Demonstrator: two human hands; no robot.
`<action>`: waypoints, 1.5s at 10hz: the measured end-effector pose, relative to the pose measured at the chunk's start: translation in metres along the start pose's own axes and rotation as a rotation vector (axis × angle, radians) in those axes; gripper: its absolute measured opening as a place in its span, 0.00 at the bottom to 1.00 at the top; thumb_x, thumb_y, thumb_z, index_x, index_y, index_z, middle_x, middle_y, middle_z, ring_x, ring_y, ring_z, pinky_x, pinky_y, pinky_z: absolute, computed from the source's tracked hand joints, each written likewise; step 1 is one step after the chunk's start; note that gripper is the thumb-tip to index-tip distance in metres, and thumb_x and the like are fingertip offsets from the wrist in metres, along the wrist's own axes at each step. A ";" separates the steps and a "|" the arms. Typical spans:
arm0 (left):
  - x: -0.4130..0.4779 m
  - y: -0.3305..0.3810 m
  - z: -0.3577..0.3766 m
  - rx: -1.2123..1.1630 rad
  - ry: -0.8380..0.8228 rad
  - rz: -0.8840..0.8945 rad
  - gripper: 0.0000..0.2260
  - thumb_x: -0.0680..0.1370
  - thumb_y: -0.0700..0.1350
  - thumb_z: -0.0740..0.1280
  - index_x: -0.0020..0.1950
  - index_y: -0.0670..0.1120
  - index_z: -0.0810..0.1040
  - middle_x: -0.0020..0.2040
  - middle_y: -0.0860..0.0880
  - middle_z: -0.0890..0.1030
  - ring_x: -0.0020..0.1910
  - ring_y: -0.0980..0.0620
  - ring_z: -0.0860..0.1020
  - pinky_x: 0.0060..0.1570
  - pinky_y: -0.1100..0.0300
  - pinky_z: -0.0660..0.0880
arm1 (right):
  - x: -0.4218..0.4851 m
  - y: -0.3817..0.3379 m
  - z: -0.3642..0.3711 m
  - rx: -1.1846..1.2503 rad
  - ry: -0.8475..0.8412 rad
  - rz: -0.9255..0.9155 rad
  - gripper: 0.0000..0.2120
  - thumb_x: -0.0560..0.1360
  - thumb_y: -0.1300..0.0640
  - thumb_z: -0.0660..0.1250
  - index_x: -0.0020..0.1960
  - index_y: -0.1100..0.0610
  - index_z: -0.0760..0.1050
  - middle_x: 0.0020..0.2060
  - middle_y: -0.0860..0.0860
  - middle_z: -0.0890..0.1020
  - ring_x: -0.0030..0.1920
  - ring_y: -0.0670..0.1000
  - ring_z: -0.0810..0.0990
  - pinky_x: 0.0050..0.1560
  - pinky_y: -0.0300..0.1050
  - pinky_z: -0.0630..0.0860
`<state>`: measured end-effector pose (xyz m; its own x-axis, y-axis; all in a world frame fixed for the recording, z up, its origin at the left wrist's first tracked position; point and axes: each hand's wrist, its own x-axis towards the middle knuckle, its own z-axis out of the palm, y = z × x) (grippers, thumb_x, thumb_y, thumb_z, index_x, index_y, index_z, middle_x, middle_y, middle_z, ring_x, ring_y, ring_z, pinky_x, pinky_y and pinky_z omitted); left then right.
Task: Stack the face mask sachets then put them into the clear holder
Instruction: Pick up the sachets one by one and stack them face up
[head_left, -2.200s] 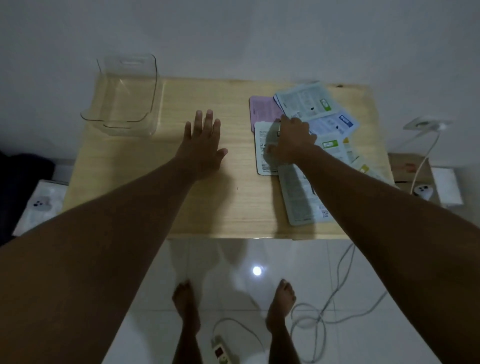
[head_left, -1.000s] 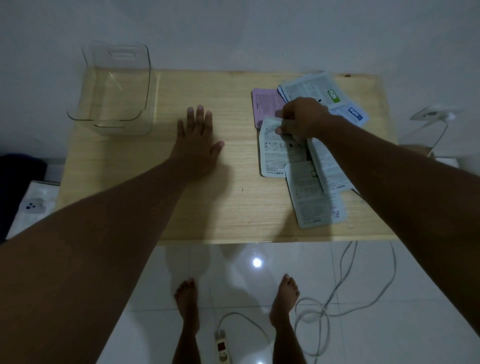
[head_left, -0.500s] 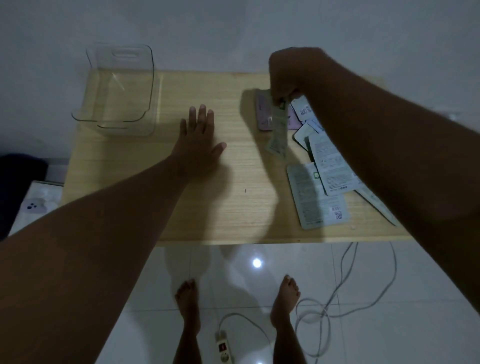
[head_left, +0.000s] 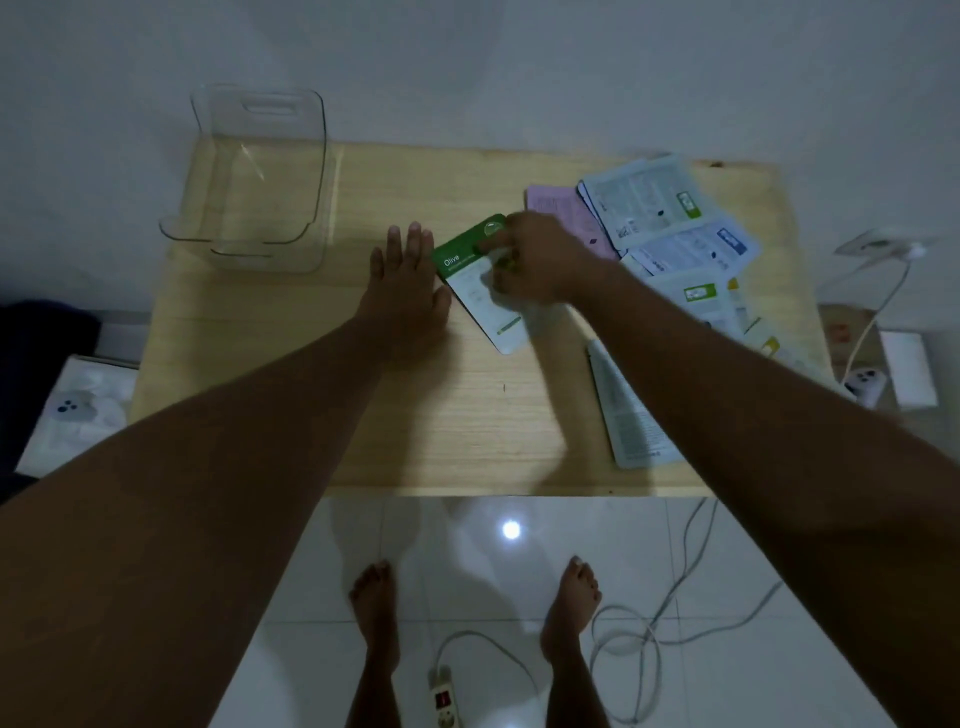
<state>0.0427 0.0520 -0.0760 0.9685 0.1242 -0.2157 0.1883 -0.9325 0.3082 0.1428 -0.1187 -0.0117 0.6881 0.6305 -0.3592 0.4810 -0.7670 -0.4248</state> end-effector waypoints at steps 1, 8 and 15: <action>0.003 0.004 -0.001 -0.115 0.057 -0.042 0.30 0.79 0.46 0.49 0.78 0.35 0.46 0.80 0.36 0.48 0.78 0.34 0.44 0.75 0.38 0.45 | -0.008 0.008 0.039 -0.304 0.037 -0.028 0.26 0.79 0.41 0.59 0.76 0.43 0.62 0.78 0.60 0.57 0.77 0.64 0.56 0.69 0.72 0.59; 0.000 0.000 0.002 -0.011 0.088 -0.044 0.27 0.80 0.45 0.55 0.78 0.38 0.55 0.80 0.39 0.51 0.79 0.38 0.48 0.75 0.40 0.47 | -0.025 0.039 0.052 -0.085 0.543 0.016 0.15 0.79 0.47 0.60 0.50 0.56 0.80 0.50 0.55 0.81 0.52 0.58 0.78 0.52 0.52 0.71; -0.005 0.000 0.005 0.020 0.069 -0.026 0.32 0.81 0.56 0.54 0.79 0.39 0.50 0.80 0.40 0.49 0.79 0.38 0.46 0.75 0.41 0.44 | -0.021 0.047 0.008 0.337 0.411 0.539 0.44 0.56 0.47 0.85 0.64 0.57 0.65 0.65 0.59 0.65 0.60 0.58 0.74 0.63 0.54 0.75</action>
<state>0.0372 0.0502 -0.0794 0.9723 0.1711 -0.1593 0.2112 -0.9352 0.2841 0.1467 -0.1676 -0.0307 0.9599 0.0329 -0.2784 -0.1258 -0.8368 -0.5328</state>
